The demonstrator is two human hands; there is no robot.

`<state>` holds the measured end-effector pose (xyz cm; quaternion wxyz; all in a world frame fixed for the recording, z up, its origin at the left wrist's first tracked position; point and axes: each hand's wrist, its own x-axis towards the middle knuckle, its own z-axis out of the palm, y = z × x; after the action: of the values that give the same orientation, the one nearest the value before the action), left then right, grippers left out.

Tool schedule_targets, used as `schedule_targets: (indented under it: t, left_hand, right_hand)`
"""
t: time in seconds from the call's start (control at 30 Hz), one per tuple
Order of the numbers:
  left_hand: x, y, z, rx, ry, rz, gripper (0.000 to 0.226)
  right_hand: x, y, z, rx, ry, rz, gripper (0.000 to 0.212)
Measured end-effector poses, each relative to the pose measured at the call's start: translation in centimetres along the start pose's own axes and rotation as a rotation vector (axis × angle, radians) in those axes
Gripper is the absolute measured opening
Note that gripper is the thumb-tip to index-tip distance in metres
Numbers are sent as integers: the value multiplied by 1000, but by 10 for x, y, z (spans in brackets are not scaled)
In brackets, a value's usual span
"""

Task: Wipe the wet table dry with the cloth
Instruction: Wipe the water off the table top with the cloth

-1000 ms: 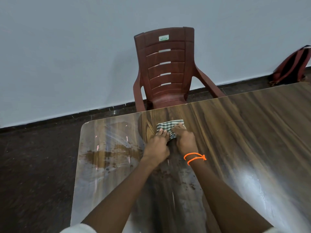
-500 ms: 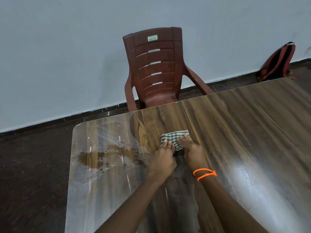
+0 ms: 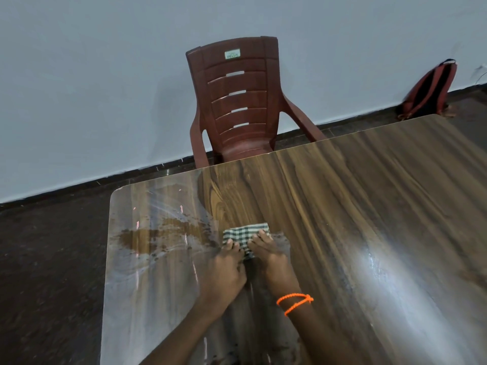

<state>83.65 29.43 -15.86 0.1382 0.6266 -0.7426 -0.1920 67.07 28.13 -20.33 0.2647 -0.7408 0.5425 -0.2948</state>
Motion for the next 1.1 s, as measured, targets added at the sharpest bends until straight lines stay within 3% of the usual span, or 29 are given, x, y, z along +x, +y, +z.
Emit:
schedule_targets:
  t: [0.1,0.37,0.57,0.8,1.1]
  left_hand:
    - [-10,32,14,-36,-79,72,49]
    - [43,49,14,46,-84,73,43]
    - [6,9,14,42,-112,-20,48]
    - [-60,61,19,-67,-157,72,50]
    - [-13,62,2,85,-88,-24,31]
  right_hand:
    - [-27,14,-25,-13,65,53,45]
    - [32,30,-35,-38,116,217,42]
    - [-1,-5,-5,-18,62,131,42]
    - [-82,4,-41,-31,51,54,50]
    - [-27,-5,-22,-114,159,218,40]
